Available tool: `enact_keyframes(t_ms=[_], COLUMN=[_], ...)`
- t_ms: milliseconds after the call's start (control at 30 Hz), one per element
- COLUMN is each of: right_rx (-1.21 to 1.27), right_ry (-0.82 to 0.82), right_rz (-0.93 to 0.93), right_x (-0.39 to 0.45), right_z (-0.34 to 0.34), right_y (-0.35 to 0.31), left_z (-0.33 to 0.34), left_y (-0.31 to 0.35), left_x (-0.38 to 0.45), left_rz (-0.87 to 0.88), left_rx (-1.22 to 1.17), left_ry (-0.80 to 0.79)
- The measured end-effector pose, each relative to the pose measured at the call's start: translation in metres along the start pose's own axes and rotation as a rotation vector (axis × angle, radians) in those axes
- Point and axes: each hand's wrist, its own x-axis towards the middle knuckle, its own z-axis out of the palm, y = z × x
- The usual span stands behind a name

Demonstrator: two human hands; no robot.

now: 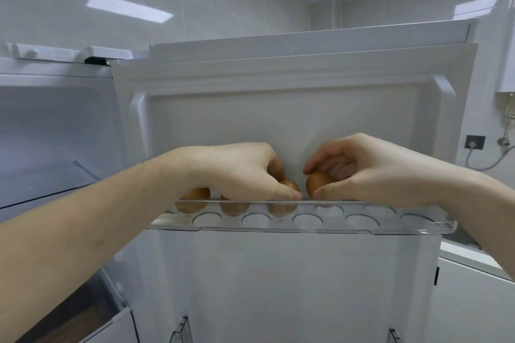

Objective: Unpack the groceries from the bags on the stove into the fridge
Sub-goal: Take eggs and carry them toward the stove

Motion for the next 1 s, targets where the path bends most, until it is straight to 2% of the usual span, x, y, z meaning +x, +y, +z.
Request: enact_keyframes(t_ms=[167,333,633,733,867,933,1000], right_rx=[-0.008,-0.005,0.012,-0.03,-0.231,-0.239,-0.217], right_ry=[-0.029,-0.089,-0.059,0.087,0.505,0.574,0.556], right_rz=[0.034,0.072,0.039,-0.084,-0.464,-0.539,-0.556], right_x=[-0.002,-0.003,-0.001,-0.004,-0.021,-0.034,-0.045], right_z=[-0.001,-0.002,-0.001,0.0,0.005,0.015,0.033], right_y=[-0.002,-0.004,0.0,0.002,-0.005,-0.01,-0.013], left_z=[-0.003,-0.002,0.002,0.002,0.015,0.028,0.044], left_y=[0.007,0.009,0.003,0.0,-0.01,-0.014,-0.019], left_x=[-0.006,-0.006,-0.003,-0.009,-0.039,-0.063,-0.089], left_rz=[-0.024,0.024,0.072,0.075,0.16,0.223,0.217], left_rx=[0.001,0.0,0.052,0.036,0.001,-0.059,-0.111], left_ry=[-0.035,0.043,0.18,0.251,0.489,0.629,0.73])
